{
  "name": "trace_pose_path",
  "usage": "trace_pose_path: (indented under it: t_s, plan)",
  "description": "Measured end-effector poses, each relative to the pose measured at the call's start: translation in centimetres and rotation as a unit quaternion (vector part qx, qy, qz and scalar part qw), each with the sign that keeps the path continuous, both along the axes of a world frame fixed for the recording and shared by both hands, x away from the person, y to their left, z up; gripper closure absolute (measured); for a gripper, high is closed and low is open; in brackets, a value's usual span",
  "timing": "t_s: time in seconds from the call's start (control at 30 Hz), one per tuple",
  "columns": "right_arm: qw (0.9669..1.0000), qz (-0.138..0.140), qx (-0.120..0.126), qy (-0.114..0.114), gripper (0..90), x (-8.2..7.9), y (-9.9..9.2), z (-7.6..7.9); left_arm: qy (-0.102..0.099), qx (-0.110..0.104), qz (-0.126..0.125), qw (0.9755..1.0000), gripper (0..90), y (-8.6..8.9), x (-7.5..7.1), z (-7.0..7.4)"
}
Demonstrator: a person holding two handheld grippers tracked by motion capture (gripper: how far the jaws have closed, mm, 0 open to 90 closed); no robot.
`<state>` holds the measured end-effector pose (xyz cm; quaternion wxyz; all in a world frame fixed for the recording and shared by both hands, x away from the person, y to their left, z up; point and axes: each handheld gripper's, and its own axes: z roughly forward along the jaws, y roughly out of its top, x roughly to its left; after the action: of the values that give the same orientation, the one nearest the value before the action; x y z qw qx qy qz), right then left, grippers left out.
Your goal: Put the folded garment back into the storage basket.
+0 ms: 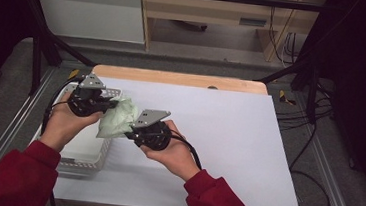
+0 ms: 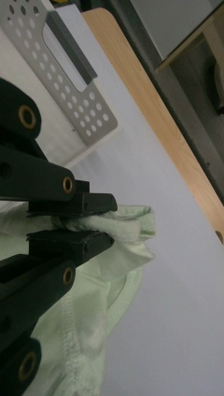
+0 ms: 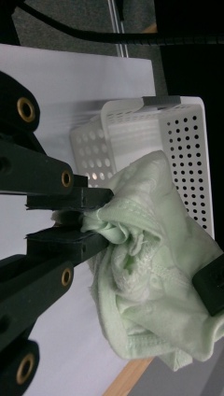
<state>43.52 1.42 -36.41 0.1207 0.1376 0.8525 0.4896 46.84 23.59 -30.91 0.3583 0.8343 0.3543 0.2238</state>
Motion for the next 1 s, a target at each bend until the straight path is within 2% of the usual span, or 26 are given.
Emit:
trace_pose_path:
  t_s: [0.63, 1.0]
  plan:
    - [0.9996, 0.006, 0.025, 0.012, 81.1, 1.2, 1.9, -0.4, -0.004, 0.004, 0.018, 0.9998, 82.3, 1.8, 0.2, 0.8]
    - [0.9994, 0.006, 0.027, 0.019, 81.1, 1.6, 2.8, -0.6, 0.001, 0.004, 0.028, 0.9996, 82.2, 2.7, 0.4, 0.7]
